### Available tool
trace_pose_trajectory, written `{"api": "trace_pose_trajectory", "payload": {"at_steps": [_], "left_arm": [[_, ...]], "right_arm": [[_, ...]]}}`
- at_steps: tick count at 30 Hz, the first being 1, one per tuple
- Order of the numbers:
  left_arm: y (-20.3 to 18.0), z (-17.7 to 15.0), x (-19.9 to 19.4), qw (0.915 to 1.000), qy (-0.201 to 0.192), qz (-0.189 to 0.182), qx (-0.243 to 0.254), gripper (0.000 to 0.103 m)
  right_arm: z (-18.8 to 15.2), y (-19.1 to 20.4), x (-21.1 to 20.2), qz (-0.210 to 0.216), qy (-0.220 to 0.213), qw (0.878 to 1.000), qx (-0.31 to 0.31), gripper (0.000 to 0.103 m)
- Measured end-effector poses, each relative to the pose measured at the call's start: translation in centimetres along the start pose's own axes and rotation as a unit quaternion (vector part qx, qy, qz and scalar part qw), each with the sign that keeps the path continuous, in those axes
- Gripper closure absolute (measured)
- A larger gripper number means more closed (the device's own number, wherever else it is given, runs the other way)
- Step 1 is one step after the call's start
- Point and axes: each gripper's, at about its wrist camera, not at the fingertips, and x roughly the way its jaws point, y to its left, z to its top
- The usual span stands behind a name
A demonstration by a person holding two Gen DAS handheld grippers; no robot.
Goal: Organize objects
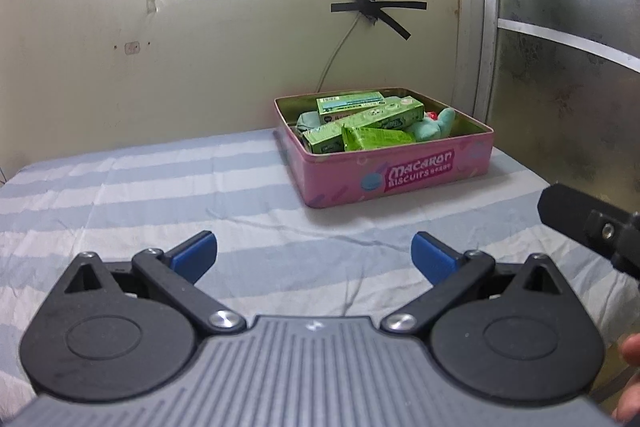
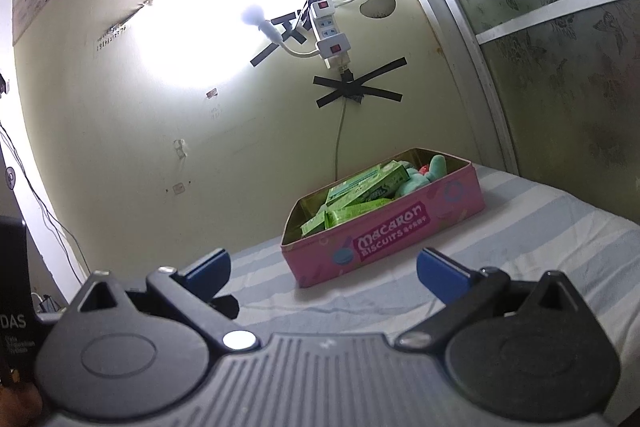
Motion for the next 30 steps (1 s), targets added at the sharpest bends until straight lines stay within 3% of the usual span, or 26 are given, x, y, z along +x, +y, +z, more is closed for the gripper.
{"api": "trace_pose_trajectory", "payload": {"at_steps": [30], "left_arm": [[-1.4, -1.3, -0.8, 0.9996, 0.009, 0.007, 0.028, 0.000]], "right_arm": [[-0.6, 0.3, -0.4, 0.004, -0.005, 1.000, 0.020, 0.000]]}}
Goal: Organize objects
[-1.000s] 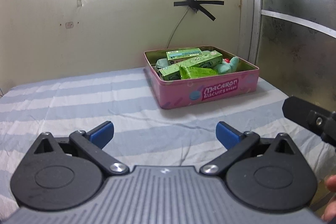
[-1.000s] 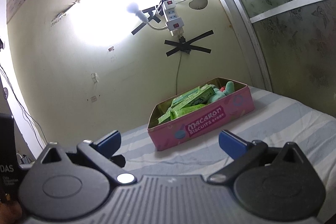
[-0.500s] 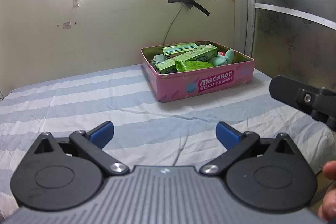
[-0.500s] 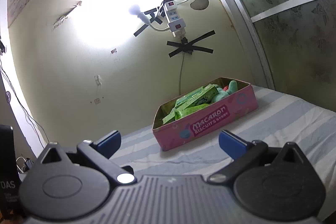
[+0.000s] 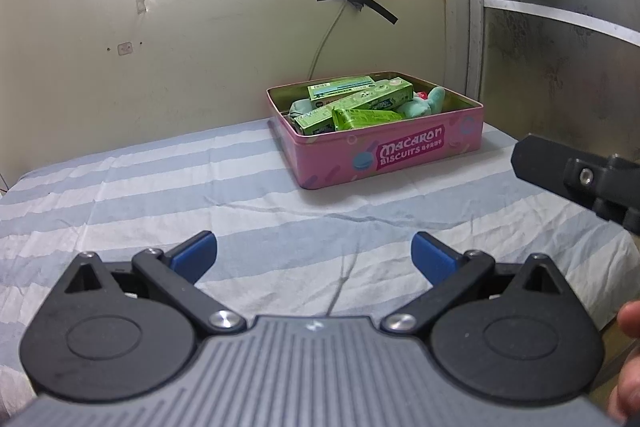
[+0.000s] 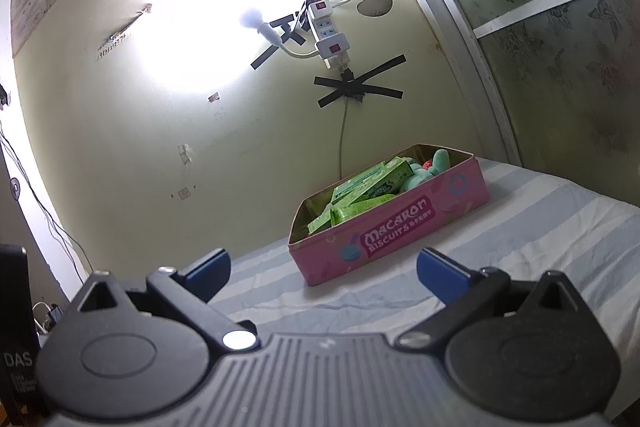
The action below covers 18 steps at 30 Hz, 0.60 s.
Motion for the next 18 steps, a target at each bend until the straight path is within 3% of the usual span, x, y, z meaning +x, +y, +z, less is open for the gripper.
{"api": "trace_pose_trajectory", "payload": {"at_steps": [18], "left_arm": [[-0.10, -0.03, 0.01, 1.0000, 0.002, 0.002, -0.002, 0.000]], "right_arm": [[-0.23, 0.04, 0.04, 0.000, 0.001, 1.000, -0.002, 0.000]]}}
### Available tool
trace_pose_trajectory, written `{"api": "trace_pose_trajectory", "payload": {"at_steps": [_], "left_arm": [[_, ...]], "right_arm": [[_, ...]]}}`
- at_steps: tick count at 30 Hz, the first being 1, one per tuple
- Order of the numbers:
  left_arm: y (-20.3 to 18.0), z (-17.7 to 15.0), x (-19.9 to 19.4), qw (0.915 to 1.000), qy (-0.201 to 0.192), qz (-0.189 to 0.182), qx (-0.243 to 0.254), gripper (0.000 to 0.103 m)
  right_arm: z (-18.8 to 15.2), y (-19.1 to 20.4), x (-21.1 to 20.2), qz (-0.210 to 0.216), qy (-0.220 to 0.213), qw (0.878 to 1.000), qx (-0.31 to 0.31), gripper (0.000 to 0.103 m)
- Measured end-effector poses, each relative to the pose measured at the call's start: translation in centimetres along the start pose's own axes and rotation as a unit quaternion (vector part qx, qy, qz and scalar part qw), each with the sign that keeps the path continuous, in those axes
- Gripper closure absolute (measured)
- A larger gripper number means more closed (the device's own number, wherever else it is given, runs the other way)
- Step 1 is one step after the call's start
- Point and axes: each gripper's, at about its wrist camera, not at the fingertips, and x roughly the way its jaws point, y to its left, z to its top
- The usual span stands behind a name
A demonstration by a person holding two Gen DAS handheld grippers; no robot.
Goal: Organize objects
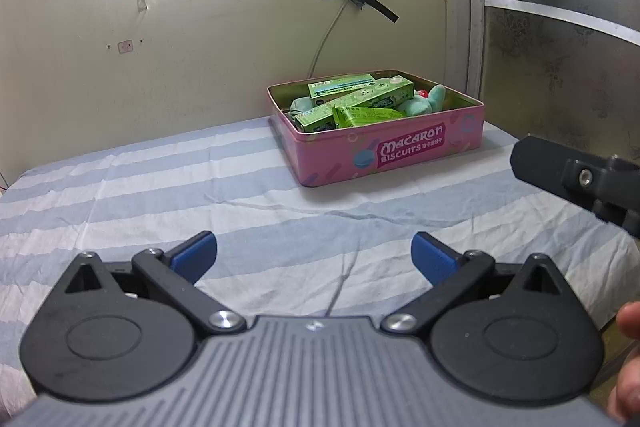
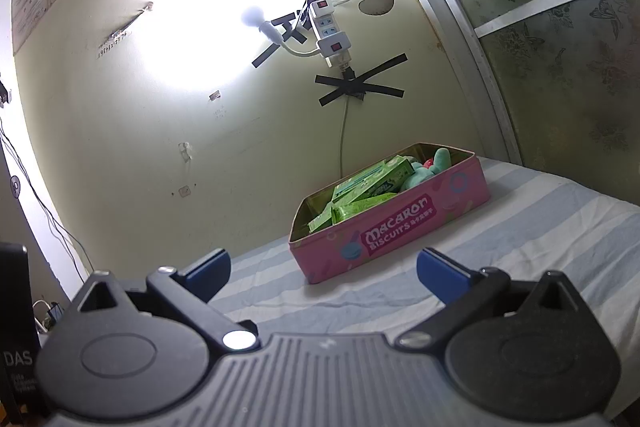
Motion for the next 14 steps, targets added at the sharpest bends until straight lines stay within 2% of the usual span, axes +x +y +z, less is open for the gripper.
{"api": "trace_pose_trajectory", "payload": {"at_steps": [14], "left_arm": [[0.22, -0.27, 0.20, 0.9999, 0.003, -0.011, -0.002, 0.000]], "right_arm": [[-0.06, 0.07, 0.04, -0.001, 0.000, 1.000, 0.000, 0.000]]}}
